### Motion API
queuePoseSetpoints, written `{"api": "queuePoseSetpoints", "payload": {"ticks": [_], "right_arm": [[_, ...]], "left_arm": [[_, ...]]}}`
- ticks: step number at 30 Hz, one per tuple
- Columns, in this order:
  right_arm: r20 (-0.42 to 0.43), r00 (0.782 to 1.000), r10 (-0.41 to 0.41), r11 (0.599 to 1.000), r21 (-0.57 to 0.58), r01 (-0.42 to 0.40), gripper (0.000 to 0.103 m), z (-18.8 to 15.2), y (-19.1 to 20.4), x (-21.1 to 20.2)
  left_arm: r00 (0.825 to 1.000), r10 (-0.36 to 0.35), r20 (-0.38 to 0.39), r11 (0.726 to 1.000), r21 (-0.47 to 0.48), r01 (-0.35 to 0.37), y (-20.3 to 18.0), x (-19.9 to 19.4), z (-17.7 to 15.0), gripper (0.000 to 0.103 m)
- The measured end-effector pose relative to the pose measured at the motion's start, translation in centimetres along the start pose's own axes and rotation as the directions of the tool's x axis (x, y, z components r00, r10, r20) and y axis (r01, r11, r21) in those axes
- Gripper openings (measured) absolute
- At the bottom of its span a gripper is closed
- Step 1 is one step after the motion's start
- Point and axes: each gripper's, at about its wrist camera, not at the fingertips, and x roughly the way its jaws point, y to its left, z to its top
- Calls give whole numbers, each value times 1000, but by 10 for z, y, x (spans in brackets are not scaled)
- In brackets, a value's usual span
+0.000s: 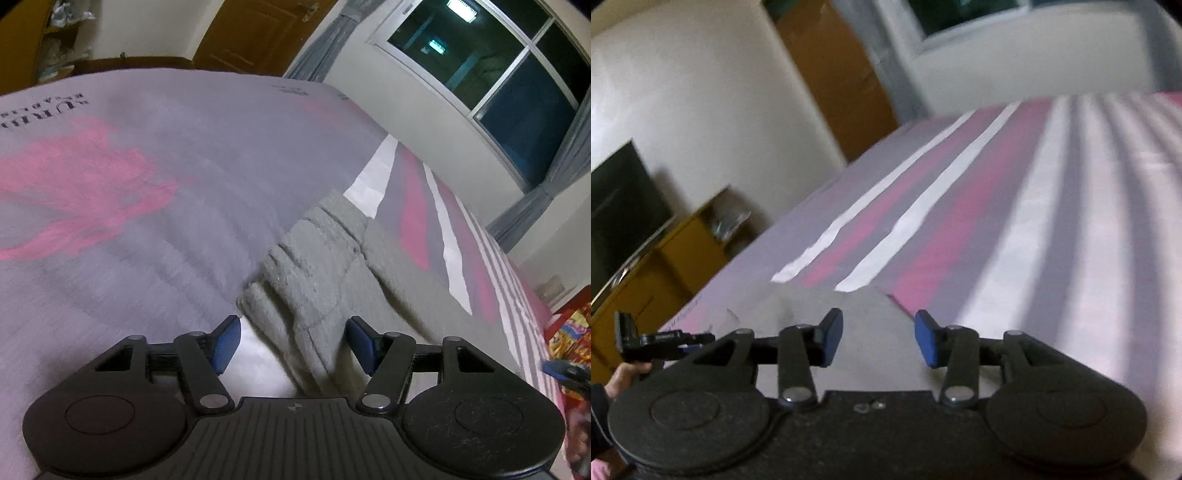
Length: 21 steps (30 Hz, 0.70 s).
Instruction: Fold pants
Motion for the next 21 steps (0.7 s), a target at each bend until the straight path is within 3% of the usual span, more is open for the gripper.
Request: {"api": "queuePoseSetpoints", "payload": {"ticks": [6,9,13,17,18,19,21], "right_arm": [[-136,990,32,997,-63,-41,44,17,-9,95],[-152,985,83,991,-94,-98,35,13,2,97],[-208,961,184,969,-123,-213,34,14,10,92],[-262,951,167,980,-66,-190,34,25,3,109],[-276,946,173,981,-43,-192,31,25,1,115],[-295,940,172,979,-56,-197,13,25,5,118],[-273,951,141,971,-151,-187,7,28,24,113]], "left_arm": [[1000,-17,-4,999,32,18,-1,12,1,54],[999,-32,4,999,42,31,3,10,0,53],[999,-51,20,998,41,50,7,10,-4,53],[997,-67,30,998,25,66,12,8,-7,52],[997,-66,32,998,25,65,12,8,-7,48],[997,-68,39,997,24,67,11,7,-6,45],[995,-77,70,997,18,76,9,1,-2,41]]}}
